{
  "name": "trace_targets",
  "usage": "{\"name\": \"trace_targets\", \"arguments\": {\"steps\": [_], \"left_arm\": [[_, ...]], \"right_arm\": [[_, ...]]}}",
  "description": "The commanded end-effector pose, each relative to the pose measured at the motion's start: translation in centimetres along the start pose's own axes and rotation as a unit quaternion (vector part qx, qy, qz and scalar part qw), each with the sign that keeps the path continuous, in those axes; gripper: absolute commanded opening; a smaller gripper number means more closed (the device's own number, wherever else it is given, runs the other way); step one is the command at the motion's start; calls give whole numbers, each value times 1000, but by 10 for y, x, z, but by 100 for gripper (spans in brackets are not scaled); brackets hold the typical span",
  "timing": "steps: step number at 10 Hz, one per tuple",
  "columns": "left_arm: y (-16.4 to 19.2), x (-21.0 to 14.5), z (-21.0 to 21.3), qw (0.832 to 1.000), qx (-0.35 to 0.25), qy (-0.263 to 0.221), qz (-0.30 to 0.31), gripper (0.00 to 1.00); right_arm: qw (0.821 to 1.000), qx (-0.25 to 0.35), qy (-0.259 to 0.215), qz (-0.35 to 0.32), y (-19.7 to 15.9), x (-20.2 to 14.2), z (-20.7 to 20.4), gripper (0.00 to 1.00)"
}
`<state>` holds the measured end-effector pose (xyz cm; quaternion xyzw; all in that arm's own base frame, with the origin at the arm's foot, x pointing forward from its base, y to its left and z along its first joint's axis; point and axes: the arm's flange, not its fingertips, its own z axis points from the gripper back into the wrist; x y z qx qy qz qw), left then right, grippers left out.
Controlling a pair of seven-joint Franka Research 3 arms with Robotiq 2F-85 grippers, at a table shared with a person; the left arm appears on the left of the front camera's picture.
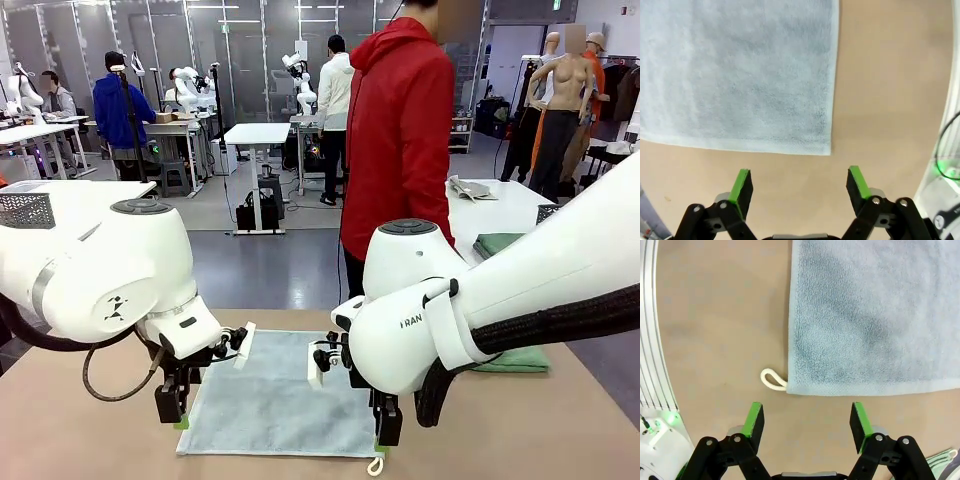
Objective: Fold the towels and place them in the basket.
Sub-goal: When a person lays out a Towel with hook on the table, fold it in half twice.
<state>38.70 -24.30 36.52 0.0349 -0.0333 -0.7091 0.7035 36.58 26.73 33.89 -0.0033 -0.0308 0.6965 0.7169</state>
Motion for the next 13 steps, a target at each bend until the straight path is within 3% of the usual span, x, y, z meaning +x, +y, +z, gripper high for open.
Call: {"name": "trace_targets", "arguments": {"steps": [1, 5, 13], "left_arm": [[-1, -12, -13, 1000, -15, -17, 1, 95], [-3, -25, -35, 999, -17, -24, -16, 95], [-18, -13, -62, 998, -40, -26, -36, 95]], "right_arm": [[999, -2, 19, -27, 2, 4, -11, 86], [999, -8, 18, -33, -1, 1, -25, 86], [999, 0, 15, -50, -3, 4, -37, 86]]}}
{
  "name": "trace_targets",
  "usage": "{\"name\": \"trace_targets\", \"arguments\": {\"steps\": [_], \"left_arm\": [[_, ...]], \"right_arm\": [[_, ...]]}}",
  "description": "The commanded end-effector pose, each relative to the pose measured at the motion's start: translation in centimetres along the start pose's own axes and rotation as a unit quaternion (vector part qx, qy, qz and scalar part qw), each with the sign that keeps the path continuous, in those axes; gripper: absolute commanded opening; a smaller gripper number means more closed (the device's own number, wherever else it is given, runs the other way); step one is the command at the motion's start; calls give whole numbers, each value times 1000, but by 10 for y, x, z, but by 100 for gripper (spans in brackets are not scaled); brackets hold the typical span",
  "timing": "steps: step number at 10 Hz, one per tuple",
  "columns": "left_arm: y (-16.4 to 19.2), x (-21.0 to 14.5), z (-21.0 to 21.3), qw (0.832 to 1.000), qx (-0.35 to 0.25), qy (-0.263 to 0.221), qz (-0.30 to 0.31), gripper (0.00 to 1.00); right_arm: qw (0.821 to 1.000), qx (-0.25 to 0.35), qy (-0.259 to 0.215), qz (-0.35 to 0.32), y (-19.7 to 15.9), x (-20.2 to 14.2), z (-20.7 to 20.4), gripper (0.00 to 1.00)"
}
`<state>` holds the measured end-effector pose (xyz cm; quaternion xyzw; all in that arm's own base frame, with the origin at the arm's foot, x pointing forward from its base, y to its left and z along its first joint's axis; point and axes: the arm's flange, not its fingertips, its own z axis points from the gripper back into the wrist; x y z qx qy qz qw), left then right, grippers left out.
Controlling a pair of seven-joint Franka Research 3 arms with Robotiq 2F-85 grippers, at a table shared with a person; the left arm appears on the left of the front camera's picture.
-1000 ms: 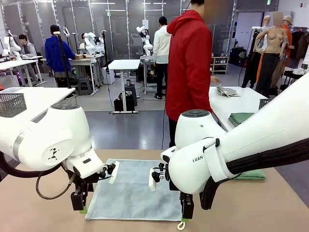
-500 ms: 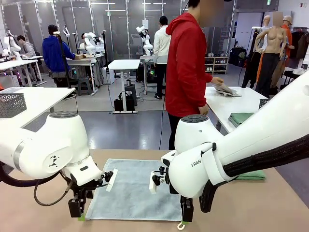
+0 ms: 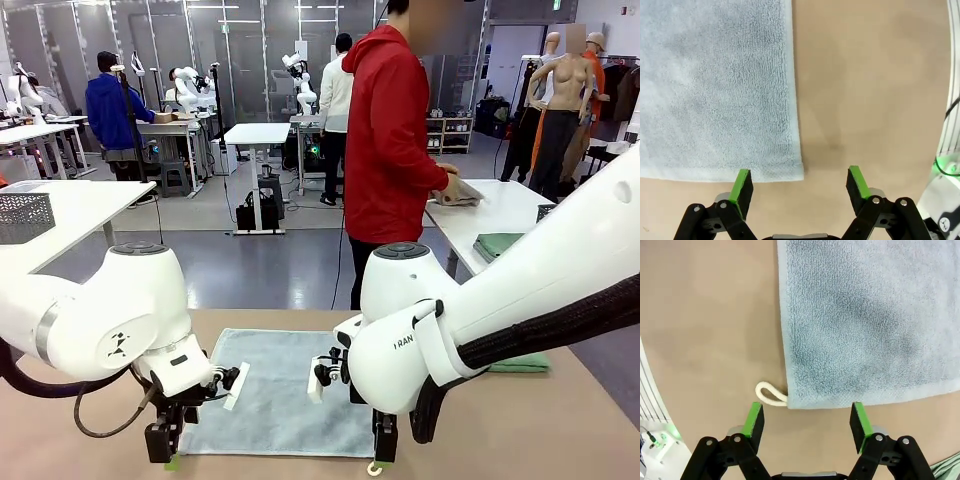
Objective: Fold the towels and place them in the basket.
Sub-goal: When a person lays out a Towel with hook on the table, fold it in half twice.
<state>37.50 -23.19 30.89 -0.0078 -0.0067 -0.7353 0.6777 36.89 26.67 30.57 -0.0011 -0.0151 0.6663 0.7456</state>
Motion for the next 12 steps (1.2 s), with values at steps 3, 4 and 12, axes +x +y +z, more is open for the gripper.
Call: {"name": "trace_targets", "arguments": {"steps": [3, 4, 12], "left_arm": [[6, -6, -16, 1000, 23, -15, -5, 95], [8, -6, -18, 1000, 22, -18, -9, 95], [11, 6, -12, 1000, 24, -13, -10, 69]], "right_arm": [[1000, -8, 3, -9, -3, 8, -9, 86], [1000, -9, 3, -7, -3, 9, -10, 86], [1000, 0, 0, -5, -7, 7, -13, 66]]}}
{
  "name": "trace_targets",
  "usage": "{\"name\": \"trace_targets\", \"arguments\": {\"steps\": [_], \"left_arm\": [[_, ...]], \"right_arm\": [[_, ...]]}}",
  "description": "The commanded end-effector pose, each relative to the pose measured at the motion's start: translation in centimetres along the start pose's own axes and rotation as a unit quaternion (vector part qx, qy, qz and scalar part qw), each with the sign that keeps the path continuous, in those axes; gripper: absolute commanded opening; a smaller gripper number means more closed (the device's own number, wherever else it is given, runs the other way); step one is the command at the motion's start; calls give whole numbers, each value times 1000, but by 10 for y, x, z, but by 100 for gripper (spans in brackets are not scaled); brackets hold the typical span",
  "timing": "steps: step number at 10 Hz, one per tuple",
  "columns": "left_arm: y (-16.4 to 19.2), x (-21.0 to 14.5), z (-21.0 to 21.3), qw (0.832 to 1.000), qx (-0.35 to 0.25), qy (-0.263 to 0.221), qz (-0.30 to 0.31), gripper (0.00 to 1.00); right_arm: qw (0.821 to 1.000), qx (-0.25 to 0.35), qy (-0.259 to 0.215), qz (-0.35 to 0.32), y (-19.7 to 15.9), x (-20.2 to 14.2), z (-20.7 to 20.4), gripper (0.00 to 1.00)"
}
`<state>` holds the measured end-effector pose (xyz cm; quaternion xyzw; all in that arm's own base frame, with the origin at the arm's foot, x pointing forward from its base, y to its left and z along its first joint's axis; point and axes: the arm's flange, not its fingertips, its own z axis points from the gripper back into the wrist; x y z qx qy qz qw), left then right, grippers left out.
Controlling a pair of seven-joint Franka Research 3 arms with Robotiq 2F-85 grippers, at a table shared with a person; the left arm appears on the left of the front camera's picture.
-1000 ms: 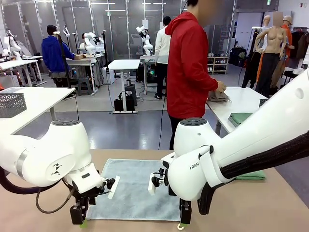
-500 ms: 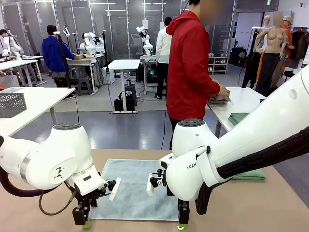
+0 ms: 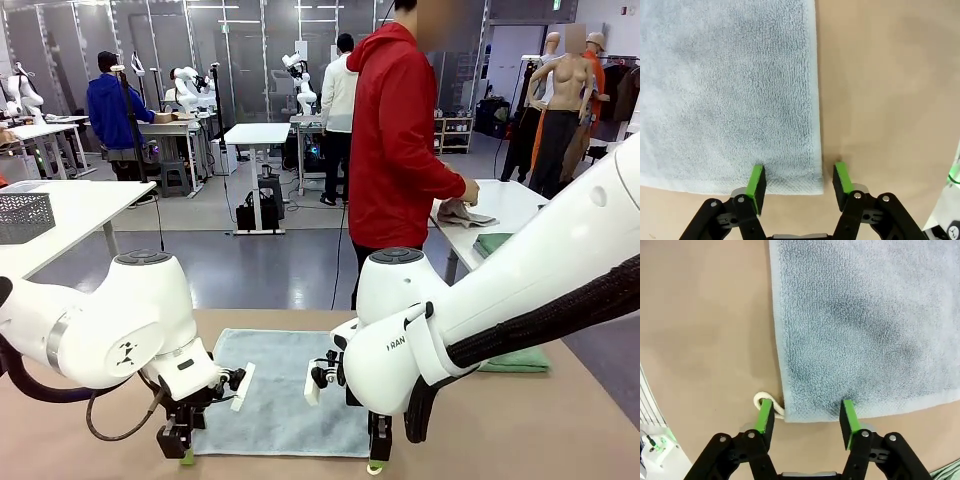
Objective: Fold the towels and place them in the basket.
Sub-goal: When a person lays out a Towel with hook on the table, fold it in half twice.
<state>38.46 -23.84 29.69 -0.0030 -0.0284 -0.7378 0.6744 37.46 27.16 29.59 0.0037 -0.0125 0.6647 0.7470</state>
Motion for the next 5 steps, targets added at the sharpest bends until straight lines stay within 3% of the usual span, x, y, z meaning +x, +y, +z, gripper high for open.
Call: {"name": "trace_targets", "arguments": {"steps": [1, 2, 3, 5], "left_arm": [[1, 2, 2, 1000, 6, -1, -5, 69], [2, 2, 3, 1000, 5, 7, -3, 55], [3, 3, 3, 1000, 0, 3, -2, 49], [4, 4, 3, 1000, -1, 5, 1, 49]], "right_arm": [[1000, -5, 0, -1, -2, 1, -3, 66], [1000, -5, -2, 0, -3, 0, -3, 51], [1000, -3, -3, -2, -3, 0, -3, 51], [1000, -2, 0, -2, -4, 1, -2, 51]]}}
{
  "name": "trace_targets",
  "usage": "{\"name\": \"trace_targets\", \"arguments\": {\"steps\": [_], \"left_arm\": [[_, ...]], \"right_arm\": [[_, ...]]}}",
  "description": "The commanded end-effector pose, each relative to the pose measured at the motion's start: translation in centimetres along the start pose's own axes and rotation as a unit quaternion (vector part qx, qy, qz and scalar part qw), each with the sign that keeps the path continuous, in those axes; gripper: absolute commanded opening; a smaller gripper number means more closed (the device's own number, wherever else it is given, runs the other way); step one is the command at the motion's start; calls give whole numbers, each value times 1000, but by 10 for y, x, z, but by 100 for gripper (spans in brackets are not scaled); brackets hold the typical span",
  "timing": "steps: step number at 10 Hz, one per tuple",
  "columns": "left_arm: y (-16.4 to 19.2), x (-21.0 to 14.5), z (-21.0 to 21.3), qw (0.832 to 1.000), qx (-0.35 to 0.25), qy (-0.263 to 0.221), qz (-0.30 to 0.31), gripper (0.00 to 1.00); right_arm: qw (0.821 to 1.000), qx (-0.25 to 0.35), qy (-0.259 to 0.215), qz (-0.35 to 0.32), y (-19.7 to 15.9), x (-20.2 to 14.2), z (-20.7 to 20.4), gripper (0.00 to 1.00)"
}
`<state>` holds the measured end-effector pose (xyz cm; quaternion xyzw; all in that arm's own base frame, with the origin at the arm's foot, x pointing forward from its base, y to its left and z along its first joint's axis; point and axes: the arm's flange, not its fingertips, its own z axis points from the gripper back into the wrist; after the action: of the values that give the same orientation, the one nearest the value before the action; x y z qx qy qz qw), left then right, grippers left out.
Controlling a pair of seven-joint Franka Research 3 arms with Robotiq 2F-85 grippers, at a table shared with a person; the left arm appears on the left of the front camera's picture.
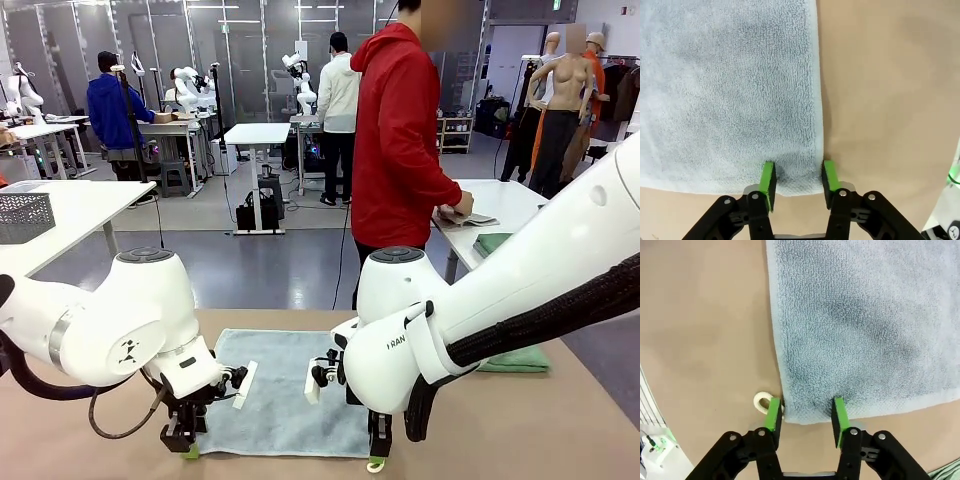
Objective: Fold the towels and place them in the basket.
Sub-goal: When a person lays out a Towel with hook on the table, fold it in half twice.
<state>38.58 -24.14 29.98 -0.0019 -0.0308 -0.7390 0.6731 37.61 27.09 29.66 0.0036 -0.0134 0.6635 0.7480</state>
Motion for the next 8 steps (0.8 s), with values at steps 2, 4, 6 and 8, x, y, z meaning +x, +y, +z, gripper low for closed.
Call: {"name": "trace_targets", "arguments": {"steps": [2, 4, 6, 8], "left_arm": [[4, 0, 2, 1000, 0, 14, 6, 29], [6, 1, 3, 1000, -5, 14, 11, 29], [6, 2, 3, 1000, -9, 18, 11, 14], [6, 3, 6, 1000, -10, 20, 11, 0]], "right_arm": [[1000, -4, 2, 1, -3, 1, -2, 32], [1000, -1, 4, -2, -4, 1, -1, 32], [1000, 6, 5, 1, -5, 0, -2, 15], [1000, 9, 1, 2, -5, 1, 0, 0]]}}
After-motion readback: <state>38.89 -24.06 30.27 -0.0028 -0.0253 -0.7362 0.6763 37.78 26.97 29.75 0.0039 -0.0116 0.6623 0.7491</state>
